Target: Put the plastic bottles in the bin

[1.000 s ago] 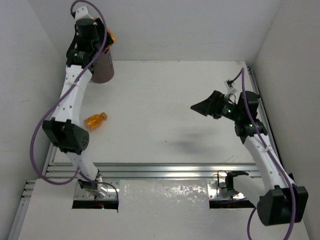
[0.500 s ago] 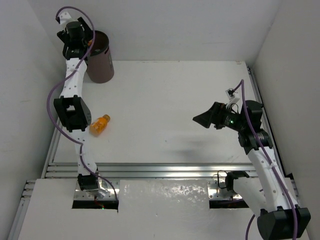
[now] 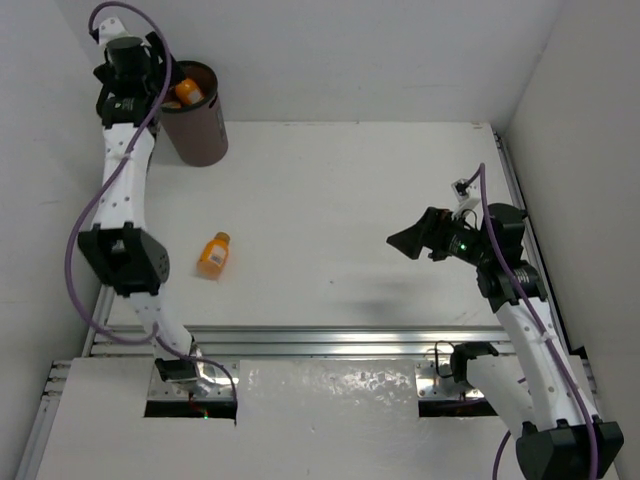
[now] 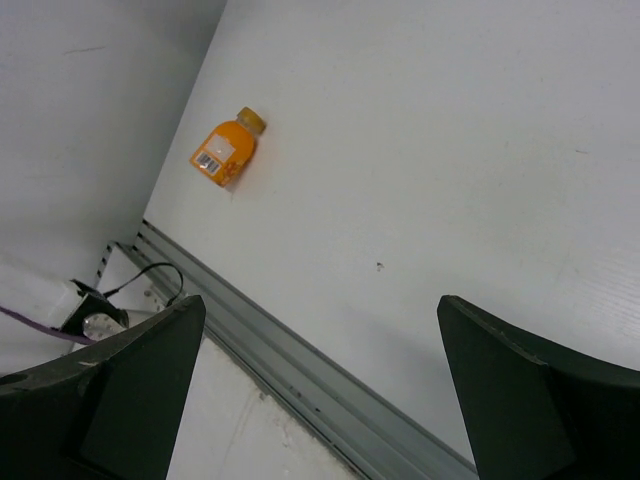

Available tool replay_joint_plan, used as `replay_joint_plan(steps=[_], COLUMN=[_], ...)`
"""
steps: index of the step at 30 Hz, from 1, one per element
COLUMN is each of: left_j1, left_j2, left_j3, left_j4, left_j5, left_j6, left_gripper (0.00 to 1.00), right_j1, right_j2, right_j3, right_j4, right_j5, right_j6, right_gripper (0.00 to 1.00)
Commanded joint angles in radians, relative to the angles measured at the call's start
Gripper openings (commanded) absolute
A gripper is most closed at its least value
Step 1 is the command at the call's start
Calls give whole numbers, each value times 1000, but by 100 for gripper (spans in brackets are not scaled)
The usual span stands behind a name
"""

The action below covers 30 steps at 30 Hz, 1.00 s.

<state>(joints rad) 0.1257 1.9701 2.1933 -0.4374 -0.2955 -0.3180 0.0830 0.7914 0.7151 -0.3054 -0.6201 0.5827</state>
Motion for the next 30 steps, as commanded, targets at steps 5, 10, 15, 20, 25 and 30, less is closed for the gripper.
replay_joint_plan(steps=[5, 10, 15, 20, 25, 30], left_j1=[-231, -327, -327, -327, -327, -340], left_j2=[-426, -499, -533, -496, -435, -360], left_j3=[-556, -878, -986, -1014, -1082, -1145], left_j4=[-331, -428, -413, -377, -314, -248], left_j5=[117, 90, 85, 133, 170, 142], left_j6=[26, -25, -50, -49, -62, -115], left_gripper=[100, 100, 100, 100, 100, 99], right_j1=[4, 8, 8, 6, 6, 6], right_j2=[17, -4, -15, -15, -9, 0], right_j3=[49, 23, 14, 12, 4, 0], right_j4=[-35, -37, -29, -23, -11, 0], right_j5=[-64, -112, -127, -139, -139, -142], right_j6=[-67, -78, -83, -84, -83, -75], right_gripper=[99, 99, 99, 99, 99, 99])
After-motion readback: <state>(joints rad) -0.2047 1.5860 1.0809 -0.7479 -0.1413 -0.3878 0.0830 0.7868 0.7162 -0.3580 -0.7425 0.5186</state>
